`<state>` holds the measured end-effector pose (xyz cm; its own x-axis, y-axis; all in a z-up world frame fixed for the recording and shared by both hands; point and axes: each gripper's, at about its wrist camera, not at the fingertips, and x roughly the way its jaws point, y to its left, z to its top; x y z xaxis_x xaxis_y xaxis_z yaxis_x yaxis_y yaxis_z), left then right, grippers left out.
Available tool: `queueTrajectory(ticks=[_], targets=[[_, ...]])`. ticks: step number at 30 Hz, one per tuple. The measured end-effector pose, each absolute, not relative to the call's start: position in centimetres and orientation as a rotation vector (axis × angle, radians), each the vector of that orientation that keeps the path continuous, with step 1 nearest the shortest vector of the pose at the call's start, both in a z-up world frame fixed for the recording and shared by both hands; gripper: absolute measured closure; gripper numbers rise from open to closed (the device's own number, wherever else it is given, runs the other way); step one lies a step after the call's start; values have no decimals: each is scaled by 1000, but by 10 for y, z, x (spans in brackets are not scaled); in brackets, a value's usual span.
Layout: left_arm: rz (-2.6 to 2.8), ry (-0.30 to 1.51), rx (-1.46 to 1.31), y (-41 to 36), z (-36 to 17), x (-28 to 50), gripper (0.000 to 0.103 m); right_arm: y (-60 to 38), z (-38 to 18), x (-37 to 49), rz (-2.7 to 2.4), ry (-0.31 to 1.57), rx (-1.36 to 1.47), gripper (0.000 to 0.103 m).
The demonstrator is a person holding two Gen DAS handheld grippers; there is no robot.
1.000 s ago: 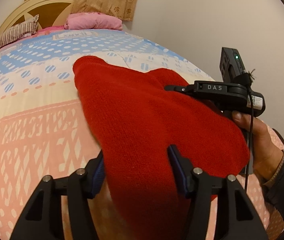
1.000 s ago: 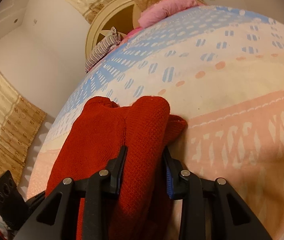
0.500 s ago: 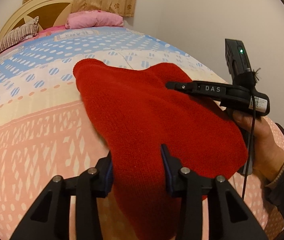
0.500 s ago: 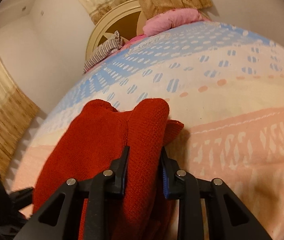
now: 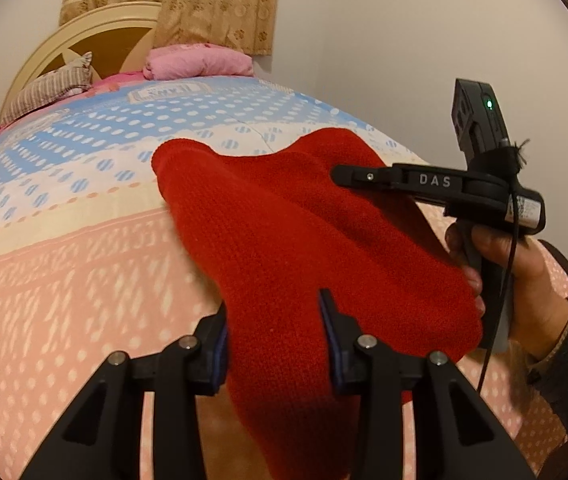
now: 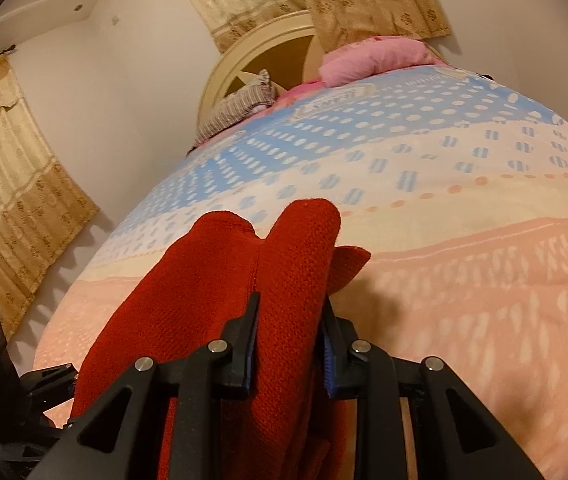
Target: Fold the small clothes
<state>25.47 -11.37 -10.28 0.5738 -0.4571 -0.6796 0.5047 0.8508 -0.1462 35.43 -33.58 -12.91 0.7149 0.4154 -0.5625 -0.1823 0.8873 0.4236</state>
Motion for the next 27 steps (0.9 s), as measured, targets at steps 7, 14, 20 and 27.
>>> queueTrajectory(ticks=[7,14,20,27], targets=[[-514,759,56,-82,-94,236,63,-296,-127,347,397,701,353,77],[-470,730,33,-52,-89,220,63,-259,-121,342,458,705,358,77],[-427,705,6,-25,-87,208,63,-228,-117,335,509,706,346,77],[-359,701,-28,8,-91,198,63,-183,-120,333,564,727,328,77]])
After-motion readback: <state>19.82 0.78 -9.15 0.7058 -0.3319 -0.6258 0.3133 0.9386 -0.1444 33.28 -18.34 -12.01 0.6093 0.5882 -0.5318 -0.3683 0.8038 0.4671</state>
